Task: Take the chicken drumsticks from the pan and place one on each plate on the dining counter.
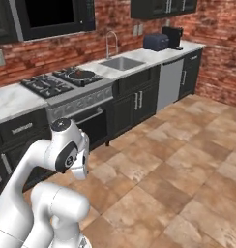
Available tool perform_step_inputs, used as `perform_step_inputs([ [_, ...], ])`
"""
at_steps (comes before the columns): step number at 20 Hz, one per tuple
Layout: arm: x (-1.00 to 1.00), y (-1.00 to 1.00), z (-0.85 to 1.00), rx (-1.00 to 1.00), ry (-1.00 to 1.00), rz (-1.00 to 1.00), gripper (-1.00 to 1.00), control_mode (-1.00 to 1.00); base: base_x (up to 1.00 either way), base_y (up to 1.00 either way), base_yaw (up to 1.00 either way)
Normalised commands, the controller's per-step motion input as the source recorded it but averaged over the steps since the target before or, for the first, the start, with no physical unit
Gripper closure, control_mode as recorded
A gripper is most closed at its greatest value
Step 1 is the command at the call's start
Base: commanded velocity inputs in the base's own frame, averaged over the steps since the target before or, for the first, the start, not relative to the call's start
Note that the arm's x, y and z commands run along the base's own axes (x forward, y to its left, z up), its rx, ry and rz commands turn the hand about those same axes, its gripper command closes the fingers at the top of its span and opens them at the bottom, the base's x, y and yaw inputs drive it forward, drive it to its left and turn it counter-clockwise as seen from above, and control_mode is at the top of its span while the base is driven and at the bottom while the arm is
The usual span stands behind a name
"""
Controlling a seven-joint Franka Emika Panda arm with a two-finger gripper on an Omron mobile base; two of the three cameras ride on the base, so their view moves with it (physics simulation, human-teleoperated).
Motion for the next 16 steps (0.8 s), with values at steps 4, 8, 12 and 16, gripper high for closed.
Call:
perform_step_inputs([
  [4,0.0,0.0,0.0,0.0,0.0,0.0,-1.0,1.0,1.0,0.0,0.07],
  [8,0.0,0.0,0.0,0.0,0.0,0.0,-1.0,1.0,1.0,0.0,0.14],
  [12,0.0,0.0,0.0,0.0,0.0,0.0,-1.0,1.0,1.0,-0.07,0.31],
  [16,0.0,0.0,0.0,0.0,0.0,0.0,-1.0,1.0,1.0,-0.21,0.36],
])
